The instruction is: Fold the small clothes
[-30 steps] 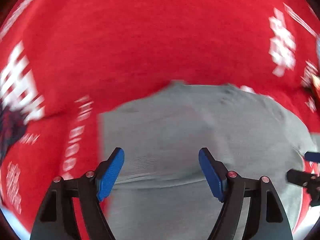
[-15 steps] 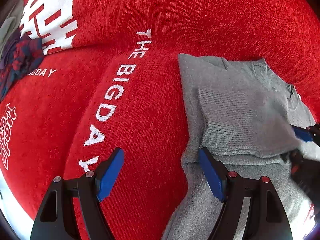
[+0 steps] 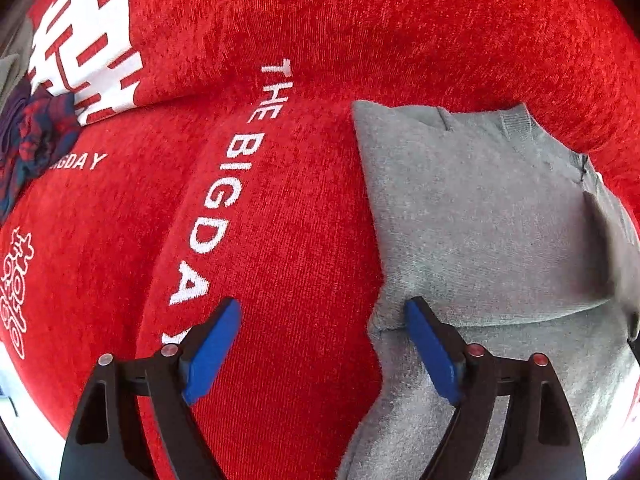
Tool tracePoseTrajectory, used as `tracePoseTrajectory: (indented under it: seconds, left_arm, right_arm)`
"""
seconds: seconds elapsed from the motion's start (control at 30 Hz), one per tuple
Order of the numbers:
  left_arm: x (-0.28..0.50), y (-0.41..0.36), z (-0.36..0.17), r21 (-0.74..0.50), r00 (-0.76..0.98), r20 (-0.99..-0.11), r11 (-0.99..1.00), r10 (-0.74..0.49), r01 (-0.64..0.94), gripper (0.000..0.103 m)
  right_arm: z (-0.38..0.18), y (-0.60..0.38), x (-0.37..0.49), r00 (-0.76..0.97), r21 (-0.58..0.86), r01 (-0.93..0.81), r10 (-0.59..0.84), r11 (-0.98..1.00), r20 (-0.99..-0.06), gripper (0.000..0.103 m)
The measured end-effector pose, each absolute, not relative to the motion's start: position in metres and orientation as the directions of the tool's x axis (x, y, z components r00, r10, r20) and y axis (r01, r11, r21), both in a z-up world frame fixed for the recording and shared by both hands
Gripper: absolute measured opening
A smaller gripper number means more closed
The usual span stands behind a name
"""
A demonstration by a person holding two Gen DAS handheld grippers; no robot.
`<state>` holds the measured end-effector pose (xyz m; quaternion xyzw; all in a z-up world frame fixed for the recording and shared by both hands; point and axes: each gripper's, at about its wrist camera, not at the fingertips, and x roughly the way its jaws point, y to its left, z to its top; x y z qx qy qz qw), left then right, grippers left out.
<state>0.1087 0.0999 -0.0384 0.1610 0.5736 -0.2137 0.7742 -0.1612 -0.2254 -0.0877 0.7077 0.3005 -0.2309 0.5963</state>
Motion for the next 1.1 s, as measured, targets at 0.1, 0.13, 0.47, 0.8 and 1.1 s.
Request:
tracePoseTrajectory:
  seconds: [0.1,0.13,0.47,0.8,1.1]
  left_arm:
    - [0.112,0.100,-0.039,0.000,0.237,-0.960,0.849,-0.147,0.528,0.086]
    - [0.112,0.098,-0.039,0.011,0.242,-0.960,0.844,-0.141,0.536,0.086]
    - [0.112,0.094,-0.040,0.031,0.248,-0.961,0.838,-0.125,0.545,0.086]
    - [0.175,0.075,-0.027,-0.137,0.102,-0.968,0.820,-0.231,0.555,0.086]
    - [0.203,0.035,-0.055,-0.217,-0.036,-0.967,0.745,-0.251,0.631,0.026]
  right_arm:
    - [-0.062,-0.220,-0.140,0.607,0.618,0.776,0.122,0.124,-0.786,0.050]
    - [-0.051,-0.220,-0.129,0.546,0.551,0.799,0.094,0.243,-0.833,0.054]
    - [-0.077,-0.255,-0.190,0.791,0.757,0.556,-0.063,-0.342,-0.609,0.068]
    - [-0.057,-0.192,-0.142,0.713,0.746,0.666,0.282,0.014,-0.642,0.071]
    - [-0.103,-0.083,-0.050,0.724,0.786,0.613,0.454,-0.079,-0.519,0.068]
